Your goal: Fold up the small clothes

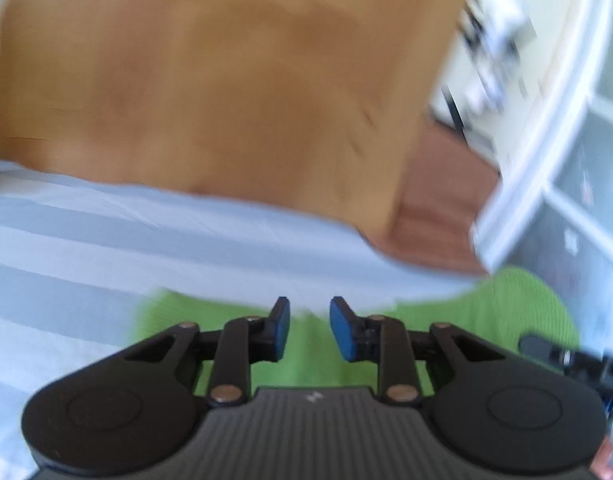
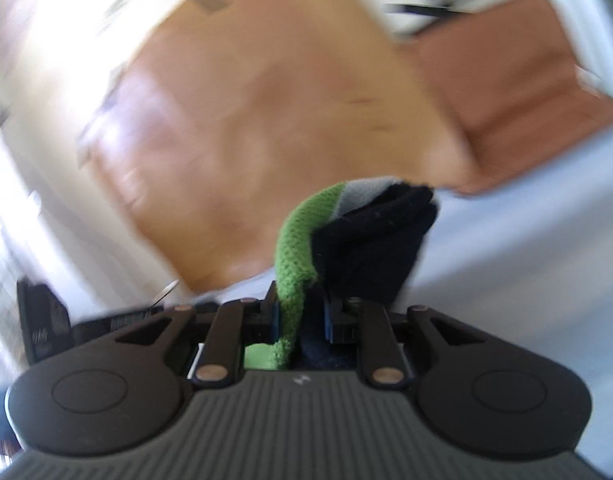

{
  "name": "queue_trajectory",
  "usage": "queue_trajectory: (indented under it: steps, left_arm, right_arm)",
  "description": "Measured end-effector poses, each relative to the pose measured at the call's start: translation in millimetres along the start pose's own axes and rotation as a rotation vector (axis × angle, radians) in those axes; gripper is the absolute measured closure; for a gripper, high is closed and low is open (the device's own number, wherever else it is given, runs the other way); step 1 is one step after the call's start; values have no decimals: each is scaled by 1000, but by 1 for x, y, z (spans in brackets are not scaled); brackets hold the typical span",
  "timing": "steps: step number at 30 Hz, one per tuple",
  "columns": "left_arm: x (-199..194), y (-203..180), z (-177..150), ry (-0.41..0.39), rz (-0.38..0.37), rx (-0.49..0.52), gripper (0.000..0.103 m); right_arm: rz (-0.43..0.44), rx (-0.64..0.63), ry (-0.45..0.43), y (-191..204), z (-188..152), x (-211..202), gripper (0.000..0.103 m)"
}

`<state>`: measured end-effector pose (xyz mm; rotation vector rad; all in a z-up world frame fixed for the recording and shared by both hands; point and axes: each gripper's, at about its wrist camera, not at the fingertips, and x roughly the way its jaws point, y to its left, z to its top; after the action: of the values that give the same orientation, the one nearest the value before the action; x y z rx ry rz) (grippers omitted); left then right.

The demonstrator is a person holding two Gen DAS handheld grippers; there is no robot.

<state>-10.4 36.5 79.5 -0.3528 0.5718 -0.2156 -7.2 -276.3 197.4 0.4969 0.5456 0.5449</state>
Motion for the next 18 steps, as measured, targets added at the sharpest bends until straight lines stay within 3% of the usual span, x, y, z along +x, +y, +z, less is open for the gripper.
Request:
queue_trajectory:
  steps: [3, 7, 9, 11, 14, 18]
  left_arm:
    - [-34, 37, 7, -78, 56, -66, 70]
    - [-59, 76, 4, -110, 135, -111, 61]
    - [-65, 88, 1, -106, 160, -125, 49]
    - [-64, 97, -4, -98, 169, -139, 45]
    - [-54, 98, -5, -67, 153, -157, 30]
    - [-39, 89, -7, -42, 135, -123, 27]
  right_arm:
    - [86, -127, 83, 50, -9, 41, 81]
    - [156, -248, 240, 98, -40, 107, 81]
    - [147, -303, 334, 110, -61, 144, 80]
    - [116, -347, 405, 110, -78, 172, 76]
    - [170, -304, 405, 103, -74, 170, 57]
    - [268, -271, 357, 96, -55, 125, 54]
